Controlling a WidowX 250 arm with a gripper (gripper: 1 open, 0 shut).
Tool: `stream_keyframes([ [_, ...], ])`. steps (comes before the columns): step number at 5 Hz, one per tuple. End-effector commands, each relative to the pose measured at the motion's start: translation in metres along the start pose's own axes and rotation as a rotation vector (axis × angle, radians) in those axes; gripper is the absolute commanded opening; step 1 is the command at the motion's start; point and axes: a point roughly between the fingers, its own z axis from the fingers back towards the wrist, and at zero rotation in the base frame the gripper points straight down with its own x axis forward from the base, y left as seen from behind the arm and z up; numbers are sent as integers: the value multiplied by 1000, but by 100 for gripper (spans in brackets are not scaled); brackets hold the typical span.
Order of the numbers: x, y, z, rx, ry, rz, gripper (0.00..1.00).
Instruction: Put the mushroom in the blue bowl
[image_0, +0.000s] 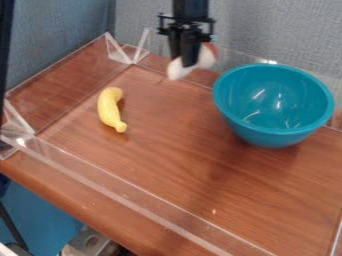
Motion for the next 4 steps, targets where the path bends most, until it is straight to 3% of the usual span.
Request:
stream_keyframes([
  [1, 14, -49, 46, 68, -125, -83, 0],
  [2, 32, -90, 36, 72, -113, -151, 0],
  [3, 39, -123, 35, 74, -93, -214, 0],
  [4, 29, -132, 30, 74, -64, -236, 0],
])
